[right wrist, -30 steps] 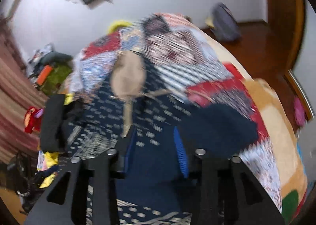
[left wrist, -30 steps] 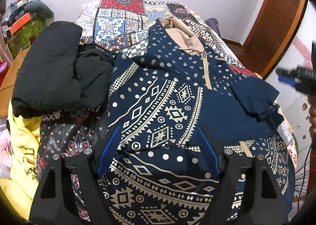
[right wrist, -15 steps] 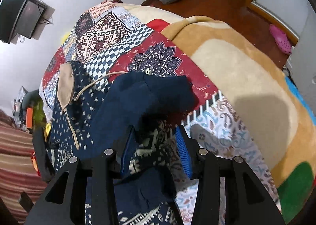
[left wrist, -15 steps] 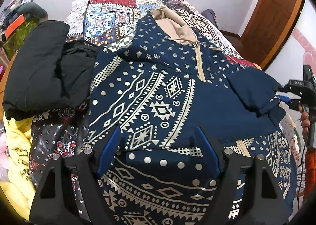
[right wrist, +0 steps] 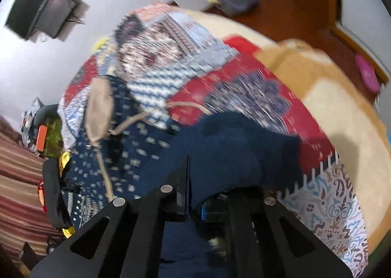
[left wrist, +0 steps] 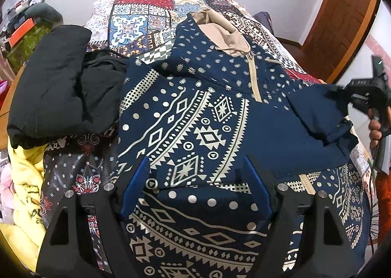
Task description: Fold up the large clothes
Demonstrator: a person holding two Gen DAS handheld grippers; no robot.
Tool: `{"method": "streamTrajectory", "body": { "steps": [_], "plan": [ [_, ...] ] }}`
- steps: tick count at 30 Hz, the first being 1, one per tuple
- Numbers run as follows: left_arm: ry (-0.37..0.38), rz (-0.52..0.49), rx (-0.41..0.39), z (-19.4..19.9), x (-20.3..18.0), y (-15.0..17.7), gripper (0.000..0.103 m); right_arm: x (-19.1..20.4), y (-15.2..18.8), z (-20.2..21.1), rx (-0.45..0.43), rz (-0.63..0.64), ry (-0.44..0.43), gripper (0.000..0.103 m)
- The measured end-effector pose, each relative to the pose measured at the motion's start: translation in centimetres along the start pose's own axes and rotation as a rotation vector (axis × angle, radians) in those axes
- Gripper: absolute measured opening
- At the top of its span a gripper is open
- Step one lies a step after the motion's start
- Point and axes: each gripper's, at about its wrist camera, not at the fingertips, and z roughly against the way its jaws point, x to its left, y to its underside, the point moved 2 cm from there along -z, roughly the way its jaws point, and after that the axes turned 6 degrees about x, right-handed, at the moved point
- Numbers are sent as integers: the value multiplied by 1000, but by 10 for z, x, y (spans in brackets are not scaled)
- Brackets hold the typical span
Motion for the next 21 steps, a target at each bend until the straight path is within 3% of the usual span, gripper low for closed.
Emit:
{"method": "streamTrajectory", "body": {
  "steps": [5, 11, 16, 21],
  "plan": [
    [7, 14, -25, 8, 7, -2, 77, 64, 2, 36, -96, 157, -53, 5],
    [12, 46, -65, 22, 20, -4, 77, 154, 21, 57, -122, 360, -145, 5],
    [9, 77, -79, 31, 37, 1, 77, 210, 56, 31, -29, 482, -186, 5],
    [-8, 105, -74, 36, 55, 12, 77, 225, 104, -32, 141, 546, -126, 5]
  ]
}}
